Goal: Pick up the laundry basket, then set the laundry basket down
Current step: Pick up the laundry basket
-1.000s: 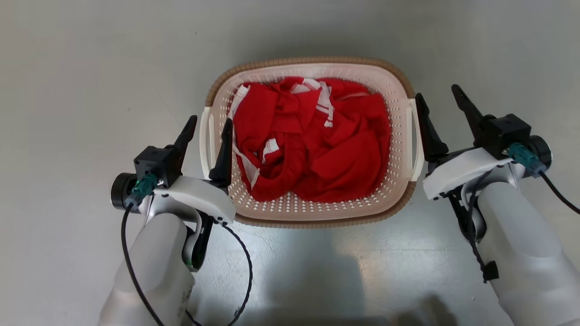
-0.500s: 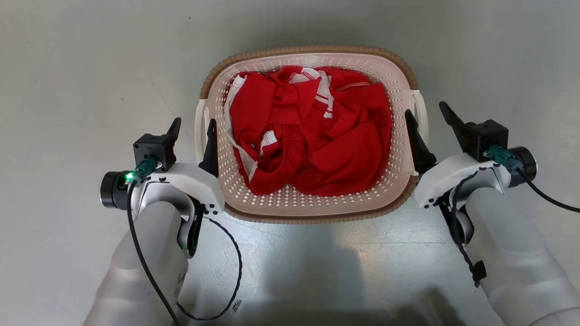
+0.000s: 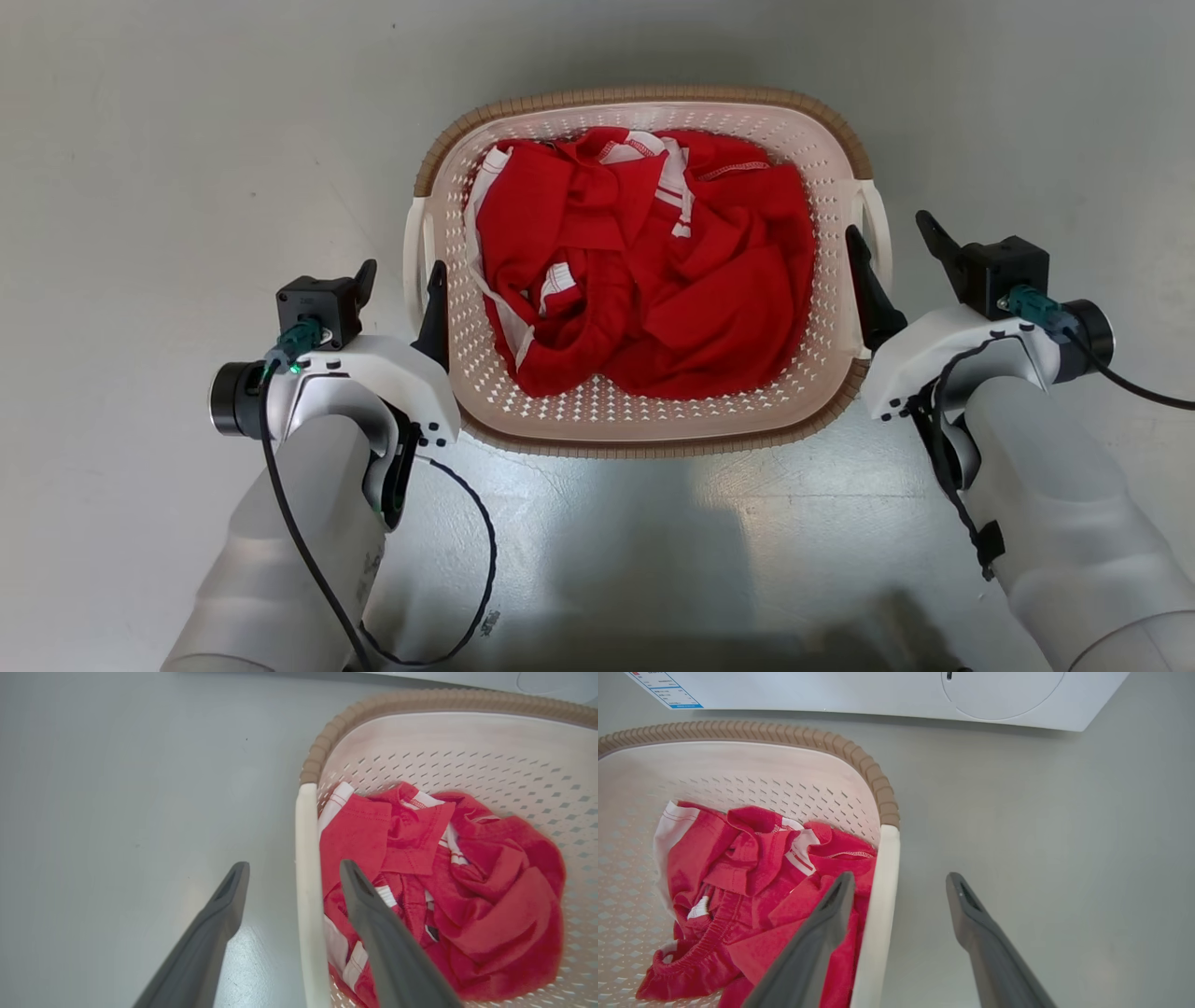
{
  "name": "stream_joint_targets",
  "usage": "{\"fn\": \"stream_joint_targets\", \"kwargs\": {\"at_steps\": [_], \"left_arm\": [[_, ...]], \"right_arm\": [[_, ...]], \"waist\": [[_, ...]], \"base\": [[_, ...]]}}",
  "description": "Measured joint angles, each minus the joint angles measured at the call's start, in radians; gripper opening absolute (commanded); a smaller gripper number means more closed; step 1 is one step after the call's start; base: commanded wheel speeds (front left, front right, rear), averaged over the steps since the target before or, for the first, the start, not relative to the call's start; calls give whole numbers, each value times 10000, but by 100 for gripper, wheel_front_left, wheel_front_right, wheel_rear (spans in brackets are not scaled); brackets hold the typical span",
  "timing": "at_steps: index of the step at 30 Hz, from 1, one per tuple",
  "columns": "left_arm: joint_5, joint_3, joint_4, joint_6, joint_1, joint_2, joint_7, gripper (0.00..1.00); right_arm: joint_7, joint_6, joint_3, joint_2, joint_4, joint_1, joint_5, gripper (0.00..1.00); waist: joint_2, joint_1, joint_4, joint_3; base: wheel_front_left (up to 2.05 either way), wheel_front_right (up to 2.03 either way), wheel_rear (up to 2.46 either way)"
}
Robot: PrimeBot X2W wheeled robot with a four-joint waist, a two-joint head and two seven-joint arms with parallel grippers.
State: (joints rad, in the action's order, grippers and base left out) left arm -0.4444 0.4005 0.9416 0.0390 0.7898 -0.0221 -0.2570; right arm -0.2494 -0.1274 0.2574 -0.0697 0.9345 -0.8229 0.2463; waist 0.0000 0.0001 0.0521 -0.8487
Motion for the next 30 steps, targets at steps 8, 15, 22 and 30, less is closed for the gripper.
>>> {"fn": "stream_joint_targets", "kwargs": {"at_steps": [8,15,22,30], "left_arm": [[-717,646,915,288,620,8,0,100],[-1275,1390,1592,288,1134,10,15,100],[-1808,2080,1864,138,1487,12,234,100],[-2349,2775,1887,-90,1713,12,278,100]], "right_arm": [[0,0,403,10,299,-306,295,100],[0,0,623,8,556,-394,527,100],[0,0,874,10,627,-690,690,100],[0,0,1214,6,915,-825,1022,100]], "waist": [[0,0,-28,-212],[0,-1,-56,-382],[0,0,-92,-557],[0,0,-25,-763]], "base": [[0,0,0],[0,0,0],[0,0,0],[0,0,0]]}}
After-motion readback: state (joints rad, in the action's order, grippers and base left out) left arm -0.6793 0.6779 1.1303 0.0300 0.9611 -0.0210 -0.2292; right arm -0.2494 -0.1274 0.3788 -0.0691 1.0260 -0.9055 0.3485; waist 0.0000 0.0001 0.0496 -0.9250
